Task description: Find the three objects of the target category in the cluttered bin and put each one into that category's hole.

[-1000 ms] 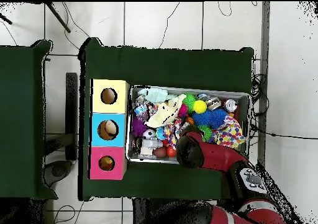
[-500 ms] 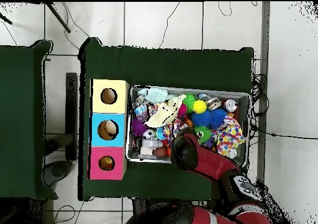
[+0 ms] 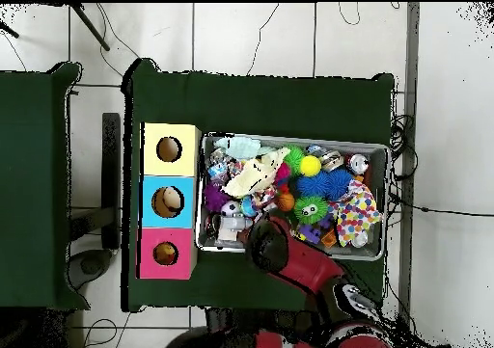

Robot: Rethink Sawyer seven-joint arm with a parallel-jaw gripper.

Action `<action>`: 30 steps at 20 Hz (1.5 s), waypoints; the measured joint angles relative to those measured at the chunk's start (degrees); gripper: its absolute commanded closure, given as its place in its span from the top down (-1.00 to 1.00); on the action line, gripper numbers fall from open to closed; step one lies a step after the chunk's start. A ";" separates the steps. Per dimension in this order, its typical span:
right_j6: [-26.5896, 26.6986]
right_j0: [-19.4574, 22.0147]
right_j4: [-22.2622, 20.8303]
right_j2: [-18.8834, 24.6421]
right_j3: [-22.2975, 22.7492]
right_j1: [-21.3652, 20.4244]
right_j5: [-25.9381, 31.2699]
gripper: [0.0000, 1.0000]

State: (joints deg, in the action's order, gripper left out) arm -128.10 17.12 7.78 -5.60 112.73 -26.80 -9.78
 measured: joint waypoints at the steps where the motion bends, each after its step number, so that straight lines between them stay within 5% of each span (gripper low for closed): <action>1: 0.00 -0.91 0.64 -0.17 0.54 0.18 0.01 1.00; 5: -0.56 -4.31 4.11 -0.56 2.56 0.63 -2.42 1.00; 12: -6.17 -5.12 10.05 -0.39 6.44 0.81 -8.39 1.00; 20: -10.76 -5.78 14.32 0.58 8.58 -0.54 -8.96 1.00; 26: -10.78 -12.38 16.16 -4.81 8.63 -1.83 -6.96 1.00; 30: -10.70 -15.20 11.95 -9.55 6.59 -4.18 1.31 1.00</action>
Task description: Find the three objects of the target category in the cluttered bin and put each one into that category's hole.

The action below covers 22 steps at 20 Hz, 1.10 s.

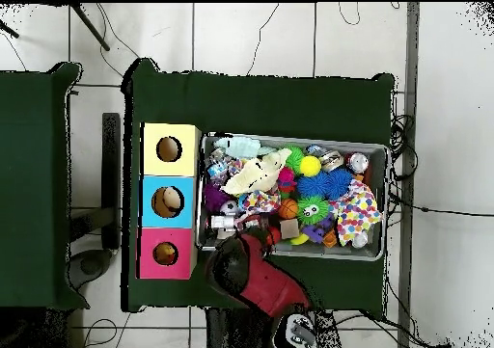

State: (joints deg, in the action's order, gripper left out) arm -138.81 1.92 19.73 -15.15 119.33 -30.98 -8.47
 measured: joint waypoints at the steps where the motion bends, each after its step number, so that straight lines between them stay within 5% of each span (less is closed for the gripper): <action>1: 0.20 0.54 -2.39 -0.65 -1.01 -1.04 4.53 1.00; 8: 1.10 8.64 -14.85 -1.32 -7.93 -5.48 28.34 1.00; 15: 1.10 16.00 -22.07 -0.10 -15.74 -5.84 33.76 1.00; 22: 1.10 17.37 -25.30 1.80 -22.75 -5.65 33.91 1.00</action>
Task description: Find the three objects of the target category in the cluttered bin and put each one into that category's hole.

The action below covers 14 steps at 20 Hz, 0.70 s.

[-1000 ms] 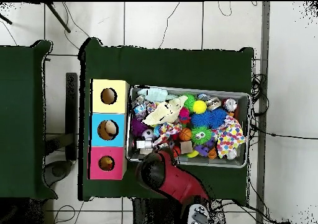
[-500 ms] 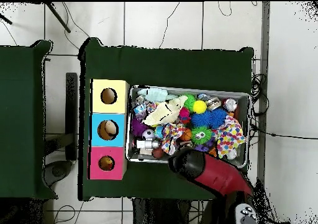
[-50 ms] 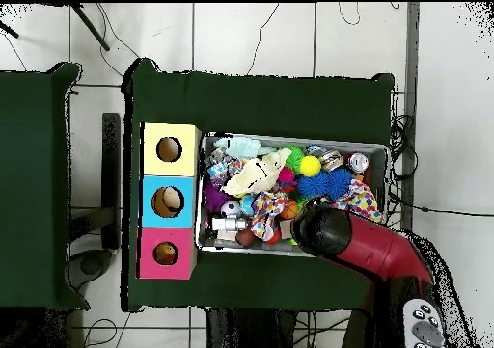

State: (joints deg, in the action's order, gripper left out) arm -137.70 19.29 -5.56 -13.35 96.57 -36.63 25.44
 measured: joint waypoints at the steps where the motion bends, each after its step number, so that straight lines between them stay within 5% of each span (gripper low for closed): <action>1: 0.00 0.00 -0.12 0.30 -0.78 0.06 0.06 1.00; 14: 0.00 -1.36 -0.26 4.73 -8.79 5.06 0.19 1.00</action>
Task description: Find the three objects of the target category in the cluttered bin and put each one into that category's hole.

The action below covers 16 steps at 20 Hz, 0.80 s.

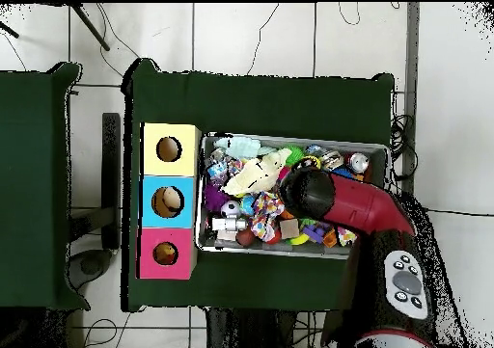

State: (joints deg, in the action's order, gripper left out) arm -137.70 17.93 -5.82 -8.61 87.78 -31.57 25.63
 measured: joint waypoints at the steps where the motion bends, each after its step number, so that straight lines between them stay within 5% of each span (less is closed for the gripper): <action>1: 0.00 -0.21 0.00 0.13 -0.32 0.33 0.00 1.00; 16: 0.00 -5.61 0.02 0.52 -2.75 3.85 0.00 1.00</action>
State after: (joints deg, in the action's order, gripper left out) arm -137.70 12.32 -5.80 -8.09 85.04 -27.72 25.63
